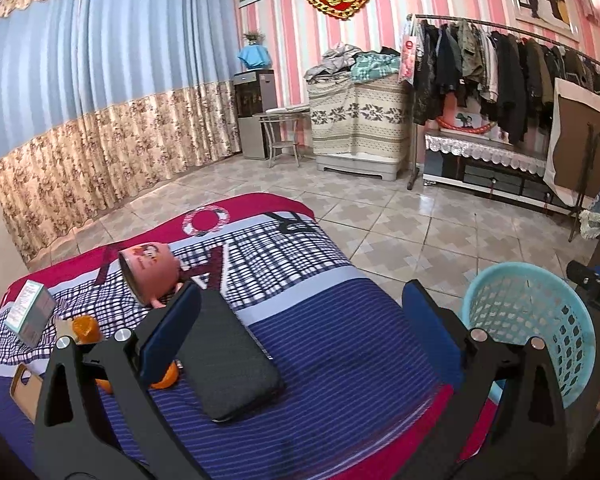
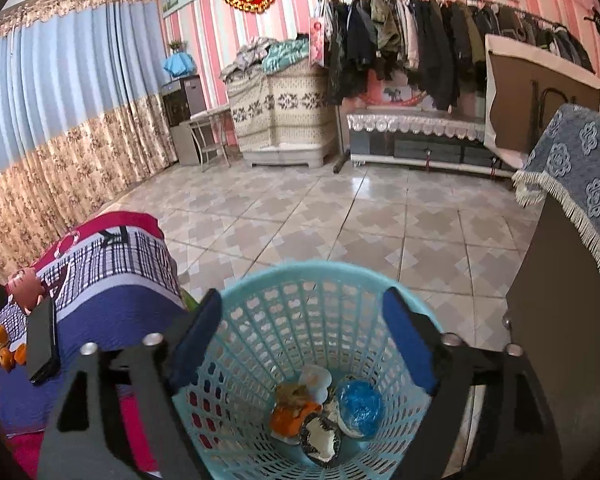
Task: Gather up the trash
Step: 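Open the right tool to drop the tan cloth into the basket, then return the right tool to the bed and grasp the whole orange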
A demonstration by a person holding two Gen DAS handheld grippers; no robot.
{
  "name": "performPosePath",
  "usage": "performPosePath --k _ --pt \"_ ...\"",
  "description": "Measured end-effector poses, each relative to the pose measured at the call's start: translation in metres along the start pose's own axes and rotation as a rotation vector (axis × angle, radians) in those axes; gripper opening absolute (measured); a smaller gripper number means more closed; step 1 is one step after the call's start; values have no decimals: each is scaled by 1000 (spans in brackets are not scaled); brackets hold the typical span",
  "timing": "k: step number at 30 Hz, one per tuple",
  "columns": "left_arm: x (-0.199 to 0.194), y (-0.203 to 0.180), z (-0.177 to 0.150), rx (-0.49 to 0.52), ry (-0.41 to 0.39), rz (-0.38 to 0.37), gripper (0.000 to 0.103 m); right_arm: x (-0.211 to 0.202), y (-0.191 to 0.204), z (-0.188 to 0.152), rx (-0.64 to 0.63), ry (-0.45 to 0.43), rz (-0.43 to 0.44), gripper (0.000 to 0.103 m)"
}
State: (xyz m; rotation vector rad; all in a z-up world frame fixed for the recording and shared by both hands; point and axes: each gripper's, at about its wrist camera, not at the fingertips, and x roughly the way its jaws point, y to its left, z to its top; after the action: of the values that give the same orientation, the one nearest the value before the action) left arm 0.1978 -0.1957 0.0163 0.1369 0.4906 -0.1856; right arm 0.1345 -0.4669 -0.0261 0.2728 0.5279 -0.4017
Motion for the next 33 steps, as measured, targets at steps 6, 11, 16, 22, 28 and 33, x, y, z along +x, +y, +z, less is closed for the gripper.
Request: performPosePath --k 6,11,16,22,28,33 --pt "-9 23 -2 -13 -13 26 97 -3 8 3 -6 -5 2 91" --pt "-18 46 -8 -31 -12 50 97 -5 20 4 -14 -12 17 93" --pt "-27 76 -17 -57 -9 88 97 -8 41 4 -29 -25 37 97" --pt "-30 117 -33 -96 15 147 97 -8 80 -3 -101 -14 77 98" --pt "-29 158 -53 -127 54 208 97 -10 120 -15 -190 -11 107 98" --pt "-30 188 -68 -159 83 229 97 -15 150 -26 -196 14 201 98"
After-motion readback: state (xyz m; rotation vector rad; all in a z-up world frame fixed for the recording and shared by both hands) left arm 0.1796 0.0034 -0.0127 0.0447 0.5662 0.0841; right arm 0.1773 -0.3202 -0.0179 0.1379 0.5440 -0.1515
